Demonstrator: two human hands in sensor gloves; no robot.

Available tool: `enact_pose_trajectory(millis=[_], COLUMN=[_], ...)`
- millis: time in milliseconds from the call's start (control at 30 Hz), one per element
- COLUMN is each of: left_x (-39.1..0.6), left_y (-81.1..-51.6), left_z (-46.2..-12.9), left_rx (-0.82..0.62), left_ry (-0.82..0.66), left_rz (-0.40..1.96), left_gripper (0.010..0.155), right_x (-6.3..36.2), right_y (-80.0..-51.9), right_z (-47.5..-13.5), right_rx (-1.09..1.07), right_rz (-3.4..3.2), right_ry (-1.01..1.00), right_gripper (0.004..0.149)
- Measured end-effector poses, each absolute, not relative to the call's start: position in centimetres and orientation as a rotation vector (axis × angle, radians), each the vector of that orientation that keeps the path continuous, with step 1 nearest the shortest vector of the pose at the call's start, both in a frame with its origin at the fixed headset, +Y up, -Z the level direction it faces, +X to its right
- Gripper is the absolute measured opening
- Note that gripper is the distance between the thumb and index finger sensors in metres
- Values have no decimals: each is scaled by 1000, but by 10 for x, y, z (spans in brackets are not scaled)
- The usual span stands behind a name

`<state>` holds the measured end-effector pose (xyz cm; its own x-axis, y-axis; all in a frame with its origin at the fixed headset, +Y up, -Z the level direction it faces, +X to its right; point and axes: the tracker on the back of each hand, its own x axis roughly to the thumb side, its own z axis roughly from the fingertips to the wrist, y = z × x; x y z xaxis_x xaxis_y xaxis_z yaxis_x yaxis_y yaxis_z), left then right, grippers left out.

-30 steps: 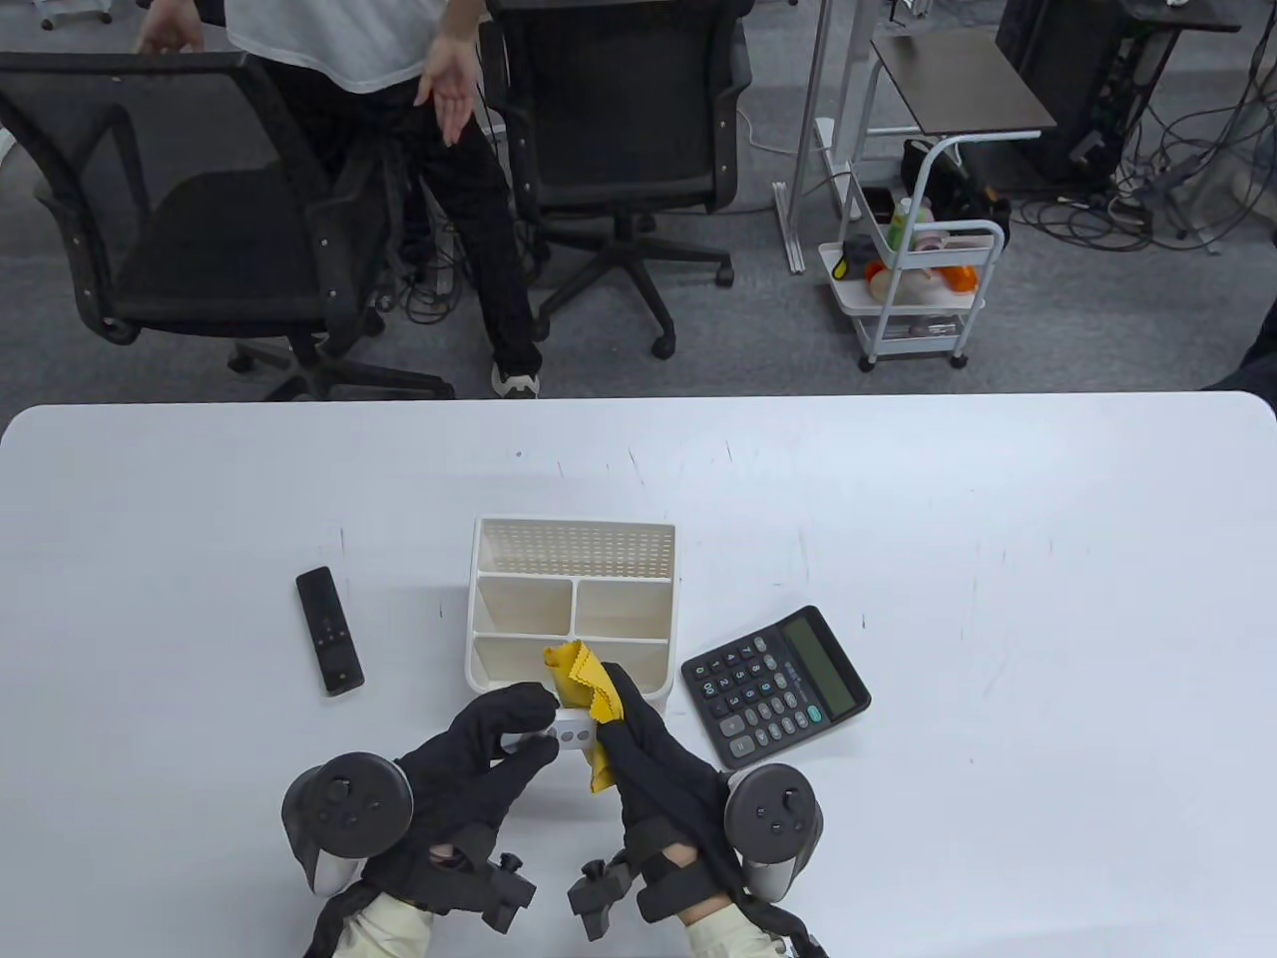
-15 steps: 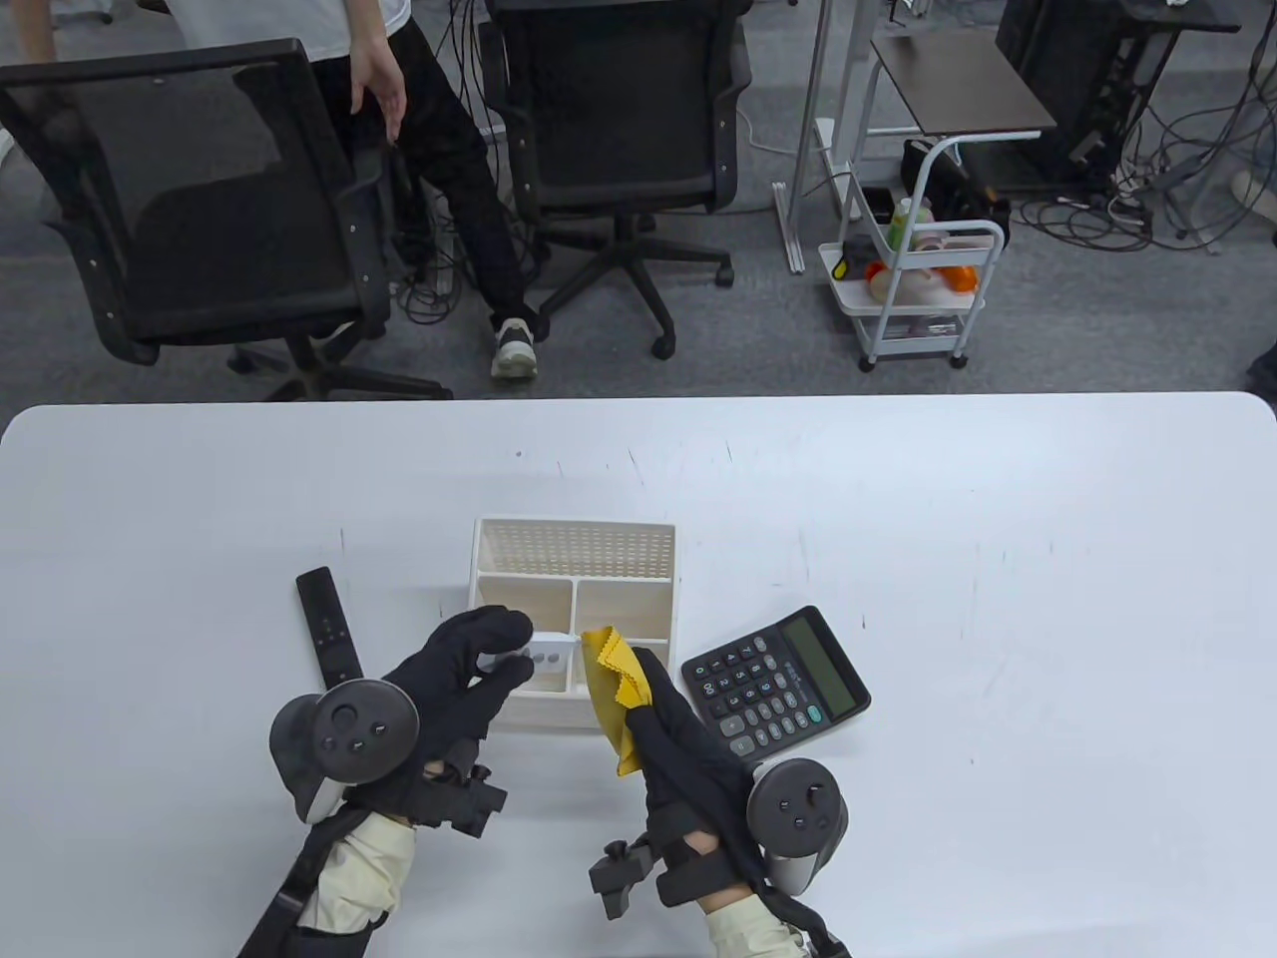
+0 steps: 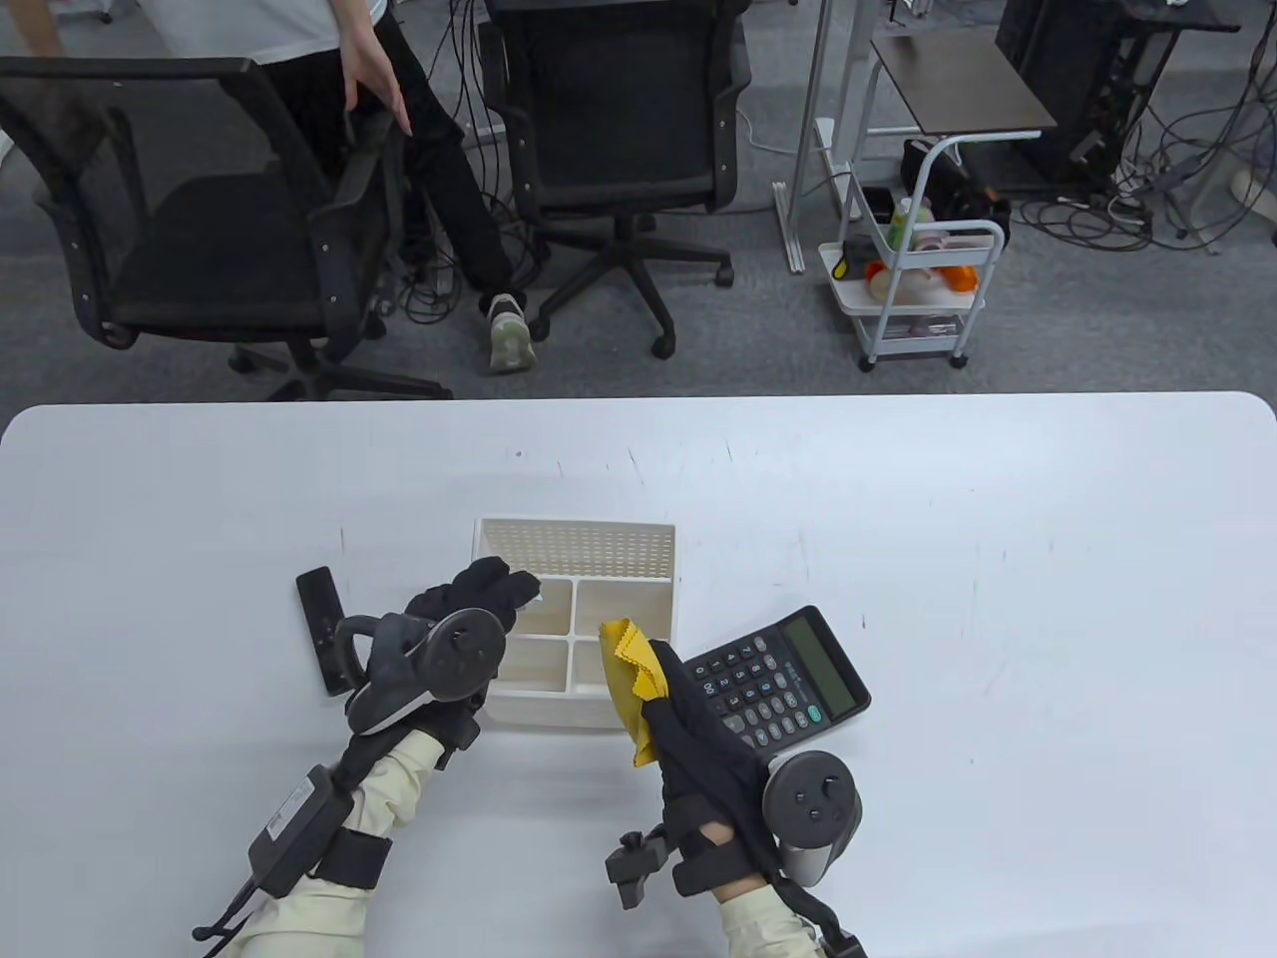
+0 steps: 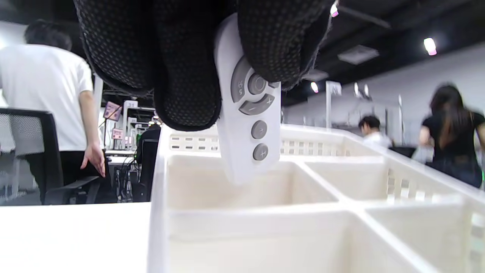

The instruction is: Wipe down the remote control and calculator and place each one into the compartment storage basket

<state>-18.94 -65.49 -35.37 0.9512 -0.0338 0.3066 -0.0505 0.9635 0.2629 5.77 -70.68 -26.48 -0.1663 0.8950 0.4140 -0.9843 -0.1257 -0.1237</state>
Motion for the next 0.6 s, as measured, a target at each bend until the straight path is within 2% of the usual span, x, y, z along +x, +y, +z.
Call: enact_pose_trajectory(millis=[100,200,500,600], left_x=[-175,-168,-160,-161], left_y=[-663,-669,-682,-684], left_z=[-357,-359,-361,-361], left_rx=[217,214,190,135], left_ry=[-329,-359,-377,-380], left_rz=[-180,-244,-283,-287], left_gripper=[39,40,41,43], right_x=[58,58,56,56], right_y=[-708,-708,-708,-709], right_z=[-265,-266,-266,-266], right_rx=[282,282,287,291], right_rz=[1708,1718,1724,1730], right_ry=[-422,-420,-408,-405], right_gripper=[51,51,51,51])
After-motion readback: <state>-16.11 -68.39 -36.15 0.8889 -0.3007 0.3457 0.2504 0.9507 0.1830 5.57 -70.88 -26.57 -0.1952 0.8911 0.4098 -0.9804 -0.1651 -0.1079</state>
